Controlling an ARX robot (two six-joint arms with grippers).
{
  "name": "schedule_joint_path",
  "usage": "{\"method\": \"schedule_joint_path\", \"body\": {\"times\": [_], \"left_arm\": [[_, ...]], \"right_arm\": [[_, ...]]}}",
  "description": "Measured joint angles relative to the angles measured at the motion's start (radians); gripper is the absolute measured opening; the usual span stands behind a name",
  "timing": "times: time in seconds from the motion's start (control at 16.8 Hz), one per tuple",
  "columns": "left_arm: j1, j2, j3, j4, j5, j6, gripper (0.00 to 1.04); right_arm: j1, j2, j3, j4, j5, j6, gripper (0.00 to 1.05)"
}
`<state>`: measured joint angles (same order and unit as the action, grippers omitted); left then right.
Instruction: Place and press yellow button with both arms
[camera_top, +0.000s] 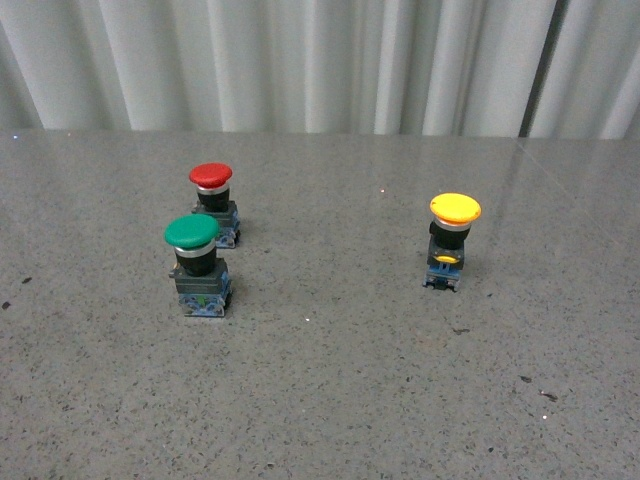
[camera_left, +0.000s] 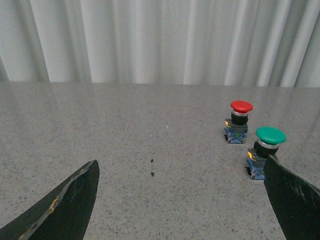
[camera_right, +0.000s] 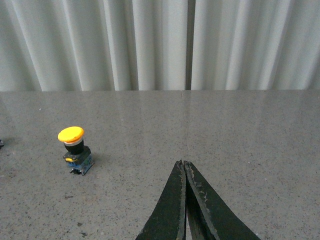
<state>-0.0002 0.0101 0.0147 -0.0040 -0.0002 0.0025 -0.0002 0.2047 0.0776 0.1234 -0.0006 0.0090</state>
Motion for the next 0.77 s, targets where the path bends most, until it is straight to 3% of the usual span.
{"method": "schedule_joint_path", "body": {"times": [0.18, 0.77], "left_arm": [[0.0, 0.0, 0.0, -0.001, -0.002, 0.0, 0.98], [0.0, 0.0, 0.0, 0.0, 0.0, 0.0, 0.98]], "right_arm": [[0.0, -0.155, -0.025, -0.138, 0.0, -0.002, 0.02], [0.0, -0.2, -0.065, -0.129, 0.0, -0.003, 0.02]]}}
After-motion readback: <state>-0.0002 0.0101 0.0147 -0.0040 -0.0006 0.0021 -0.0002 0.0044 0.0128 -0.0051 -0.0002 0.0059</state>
